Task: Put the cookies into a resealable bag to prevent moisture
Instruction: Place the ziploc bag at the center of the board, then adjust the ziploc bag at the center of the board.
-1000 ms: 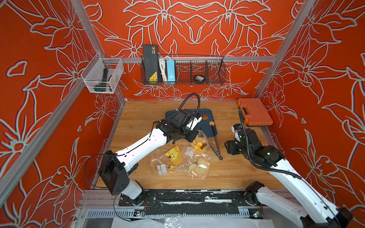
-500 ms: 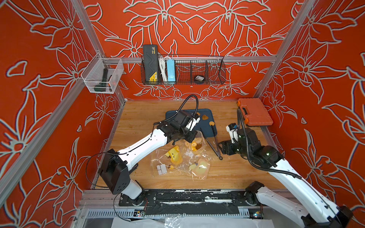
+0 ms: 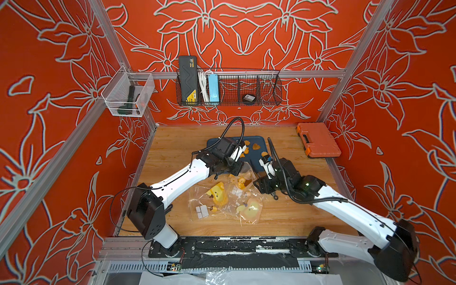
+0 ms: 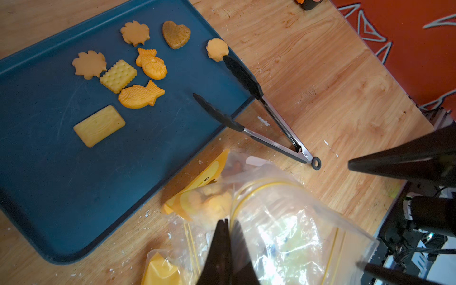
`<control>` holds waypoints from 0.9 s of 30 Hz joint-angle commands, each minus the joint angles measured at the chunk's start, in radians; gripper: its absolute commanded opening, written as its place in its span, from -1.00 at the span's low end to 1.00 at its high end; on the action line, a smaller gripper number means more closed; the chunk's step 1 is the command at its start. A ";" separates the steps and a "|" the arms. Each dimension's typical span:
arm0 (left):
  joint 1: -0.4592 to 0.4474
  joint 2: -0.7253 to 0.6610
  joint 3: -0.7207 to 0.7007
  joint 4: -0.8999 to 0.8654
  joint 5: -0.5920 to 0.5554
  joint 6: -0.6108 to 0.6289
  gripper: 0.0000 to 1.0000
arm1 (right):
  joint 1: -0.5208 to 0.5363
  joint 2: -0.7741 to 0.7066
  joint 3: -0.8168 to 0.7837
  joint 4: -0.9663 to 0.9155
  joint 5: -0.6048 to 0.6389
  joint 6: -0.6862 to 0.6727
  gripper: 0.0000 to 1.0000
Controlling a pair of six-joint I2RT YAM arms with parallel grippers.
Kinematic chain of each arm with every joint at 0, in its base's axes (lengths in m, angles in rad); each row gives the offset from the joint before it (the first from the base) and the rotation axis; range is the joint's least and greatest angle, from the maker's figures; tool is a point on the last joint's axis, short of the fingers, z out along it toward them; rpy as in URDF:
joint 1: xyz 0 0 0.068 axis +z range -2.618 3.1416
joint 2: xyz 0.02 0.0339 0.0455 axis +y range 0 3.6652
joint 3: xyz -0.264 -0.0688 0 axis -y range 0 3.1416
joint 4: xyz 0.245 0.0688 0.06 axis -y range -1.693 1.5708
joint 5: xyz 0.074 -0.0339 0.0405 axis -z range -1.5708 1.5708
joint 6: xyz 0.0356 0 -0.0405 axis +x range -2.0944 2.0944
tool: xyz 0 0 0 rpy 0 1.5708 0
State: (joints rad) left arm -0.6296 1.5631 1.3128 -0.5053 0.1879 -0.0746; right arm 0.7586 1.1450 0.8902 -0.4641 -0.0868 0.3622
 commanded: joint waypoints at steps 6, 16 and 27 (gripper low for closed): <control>0.035 -0.021 -0.013 0.047 0.068 -0.008 -0.55 | -0.006 0.137 0.115 0.071 0.075 -0.019 0.12; 0.125 -0.085 -0.070 0.112 0.039 -0.050 0.36 | -0.054 0.182 0.122 0.111 0.023 -0.029 -0.25; 0.183 -0.434 -0.596 0.791 0.087 0.326 0.35 | -0.165 0.238 0.120 0.180 -0.198 -0.096 -0.31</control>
State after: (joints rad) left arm -0.4450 1.1957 0.8680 -0.0147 0.2016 0.0422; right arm 0.6147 1.3655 0.9920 -0.3202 -0.1928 0.3035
